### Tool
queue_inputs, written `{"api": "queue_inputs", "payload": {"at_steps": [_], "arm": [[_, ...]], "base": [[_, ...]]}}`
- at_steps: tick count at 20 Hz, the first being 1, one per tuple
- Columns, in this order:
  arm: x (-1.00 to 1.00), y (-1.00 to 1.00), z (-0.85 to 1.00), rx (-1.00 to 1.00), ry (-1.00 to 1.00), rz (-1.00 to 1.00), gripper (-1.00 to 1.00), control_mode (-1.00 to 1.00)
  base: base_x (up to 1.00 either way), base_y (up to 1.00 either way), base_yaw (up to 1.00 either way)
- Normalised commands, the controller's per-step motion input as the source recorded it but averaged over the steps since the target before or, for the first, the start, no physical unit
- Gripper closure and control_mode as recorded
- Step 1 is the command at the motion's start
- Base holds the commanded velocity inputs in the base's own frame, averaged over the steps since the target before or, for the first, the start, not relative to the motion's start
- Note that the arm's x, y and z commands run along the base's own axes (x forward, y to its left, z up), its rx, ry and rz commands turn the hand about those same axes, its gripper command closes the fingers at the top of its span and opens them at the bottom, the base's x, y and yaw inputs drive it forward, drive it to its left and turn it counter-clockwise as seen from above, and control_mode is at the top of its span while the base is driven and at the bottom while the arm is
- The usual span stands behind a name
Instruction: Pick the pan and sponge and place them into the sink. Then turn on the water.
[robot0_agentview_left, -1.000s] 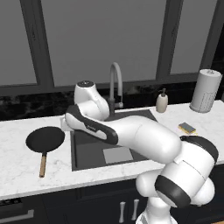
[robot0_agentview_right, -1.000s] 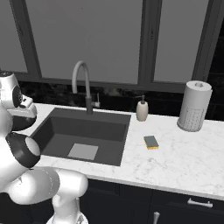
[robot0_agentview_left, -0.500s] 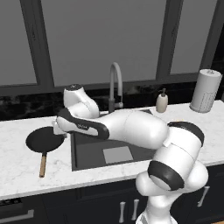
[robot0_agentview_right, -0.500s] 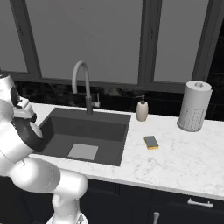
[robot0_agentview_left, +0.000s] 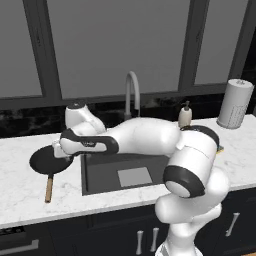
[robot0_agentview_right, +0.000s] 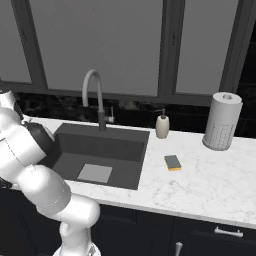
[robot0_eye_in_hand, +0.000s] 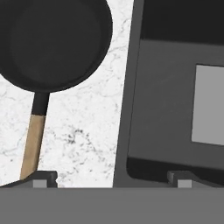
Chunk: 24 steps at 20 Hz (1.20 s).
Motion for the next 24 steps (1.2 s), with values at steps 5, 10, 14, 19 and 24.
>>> {"api": "queue_inputs", "payload": {"at_steps": [5,10,14,19,24], "arm": [[0.12,0.3,-0.22,0.0,0.05,0.03,-1.0,-1.0],[0.02,0.31,-0.22,-0.01,0.01,0.04,-1.0,-1.0],[0.0,0.35,-0.16,-0.03,0.04,0.03,-1.0,-1.0],[0.0,0.31,-0.16,-0.02,0.07,0.01,-1.0,-1.0],[0.0,0.3,-0.13,0.0,0.04,0.0,-1.0,-1.0]], "base": [[0.0,0.0,0.0],[0.0,0.0,0.0],[0.0,0.0,0.0],[0.0,0.0,0.0],[0.0,0.0,0.0]]}}
